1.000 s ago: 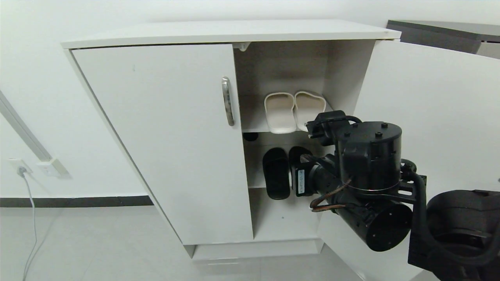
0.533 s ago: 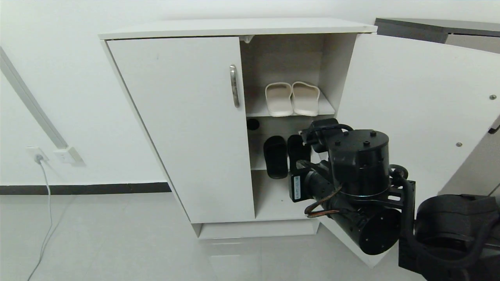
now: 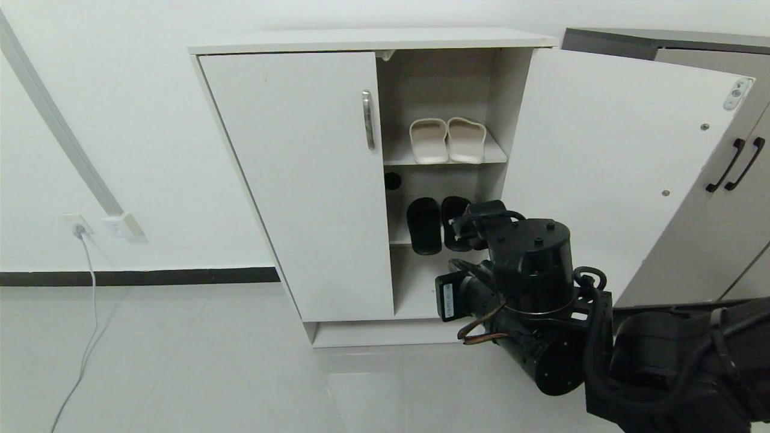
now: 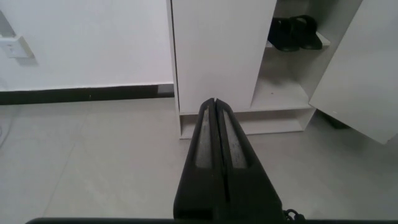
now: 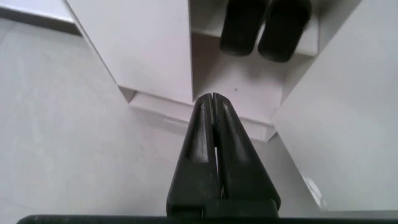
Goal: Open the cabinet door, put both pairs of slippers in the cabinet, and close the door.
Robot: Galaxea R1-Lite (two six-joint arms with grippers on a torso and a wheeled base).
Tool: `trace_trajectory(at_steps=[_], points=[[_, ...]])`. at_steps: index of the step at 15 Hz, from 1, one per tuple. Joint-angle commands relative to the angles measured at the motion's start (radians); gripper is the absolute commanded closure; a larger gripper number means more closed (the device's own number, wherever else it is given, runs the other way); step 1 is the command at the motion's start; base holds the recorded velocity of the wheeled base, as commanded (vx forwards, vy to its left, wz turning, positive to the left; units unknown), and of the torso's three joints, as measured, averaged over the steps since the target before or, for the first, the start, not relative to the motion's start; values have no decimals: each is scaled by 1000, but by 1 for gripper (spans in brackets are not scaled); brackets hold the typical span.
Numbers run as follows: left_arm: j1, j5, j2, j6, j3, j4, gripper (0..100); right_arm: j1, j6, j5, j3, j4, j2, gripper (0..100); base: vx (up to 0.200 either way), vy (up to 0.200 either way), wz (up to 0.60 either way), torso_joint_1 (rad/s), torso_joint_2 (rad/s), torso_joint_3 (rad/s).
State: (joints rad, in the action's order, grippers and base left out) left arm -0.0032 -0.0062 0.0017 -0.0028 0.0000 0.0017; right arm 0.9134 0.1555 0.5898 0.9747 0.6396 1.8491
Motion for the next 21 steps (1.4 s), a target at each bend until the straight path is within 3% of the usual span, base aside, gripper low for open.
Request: trace_trajectory(at_steps=[1, 15, 21], points=[[0, 0, 1, 0, 0, 0, 100, -10, -5, -15, -22, 35, 32, 100, 0, 0, 0, 0, 0, 0], [0, 0, 1, 0, 0, 0, 100, -36, -19, -36, -53, 68, 55, 100, 0, 0, 0, 0, 0, 0], [0, 0, 1, 0, 0, 0, 100, -36, -22, -34, -53, 66, 55, 100, 0, 0, 0, 20, -290, -313]])
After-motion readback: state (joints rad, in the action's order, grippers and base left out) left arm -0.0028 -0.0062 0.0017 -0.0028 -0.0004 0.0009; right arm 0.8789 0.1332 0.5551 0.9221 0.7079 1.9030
